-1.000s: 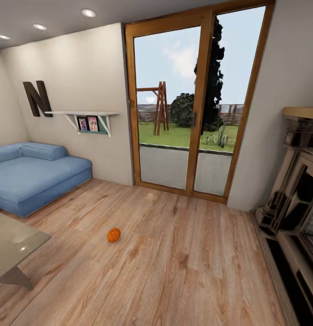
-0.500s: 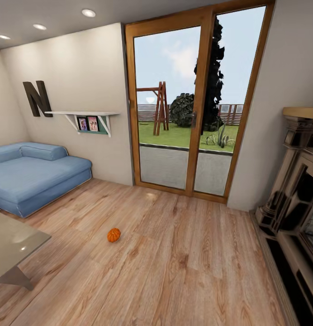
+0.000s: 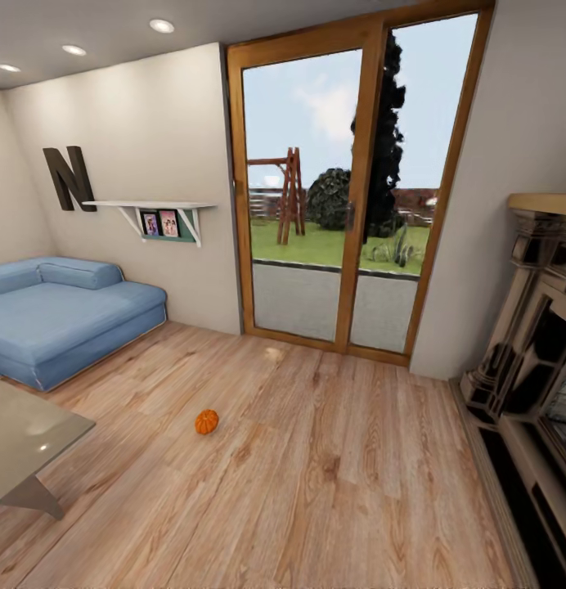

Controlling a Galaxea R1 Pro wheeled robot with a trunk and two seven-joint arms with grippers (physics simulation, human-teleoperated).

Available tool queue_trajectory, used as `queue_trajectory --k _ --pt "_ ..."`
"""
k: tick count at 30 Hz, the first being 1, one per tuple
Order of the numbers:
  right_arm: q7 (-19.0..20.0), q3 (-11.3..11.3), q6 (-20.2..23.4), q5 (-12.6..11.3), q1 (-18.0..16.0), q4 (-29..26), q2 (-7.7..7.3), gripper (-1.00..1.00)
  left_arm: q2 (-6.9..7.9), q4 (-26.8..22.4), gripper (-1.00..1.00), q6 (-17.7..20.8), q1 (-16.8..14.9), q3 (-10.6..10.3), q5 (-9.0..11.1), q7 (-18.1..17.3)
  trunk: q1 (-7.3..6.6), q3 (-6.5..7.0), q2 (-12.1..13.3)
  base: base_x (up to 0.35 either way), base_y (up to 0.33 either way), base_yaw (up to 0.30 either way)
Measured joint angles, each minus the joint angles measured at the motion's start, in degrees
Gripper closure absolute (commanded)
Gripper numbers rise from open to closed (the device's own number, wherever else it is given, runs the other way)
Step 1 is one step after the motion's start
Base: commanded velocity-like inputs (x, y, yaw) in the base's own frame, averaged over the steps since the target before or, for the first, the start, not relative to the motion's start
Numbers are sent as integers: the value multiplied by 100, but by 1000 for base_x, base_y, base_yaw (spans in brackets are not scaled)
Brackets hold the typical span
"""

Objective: Place each of the two pumpkins and all three candles from the living room inside a cabinet in the living room (use any cabinet), then make sure every cabinet is closed, and position the cauldron so it is next to a table in the living room.

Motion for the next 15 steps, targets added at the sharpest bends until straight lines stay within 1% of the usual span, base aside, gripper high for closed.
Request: queue_trajectory --k 11,15 --pt "-4 -3 -13 -1 0 2 0 -100 0 -1 -100 -32 -2 0 0 0 0 0 0 -6 0 0" --pt "-2 -3 -14 -1 0 2 0 -100 0 -1 -100 -33 -2 -1 0 0 1 0 0 -117 0 0"
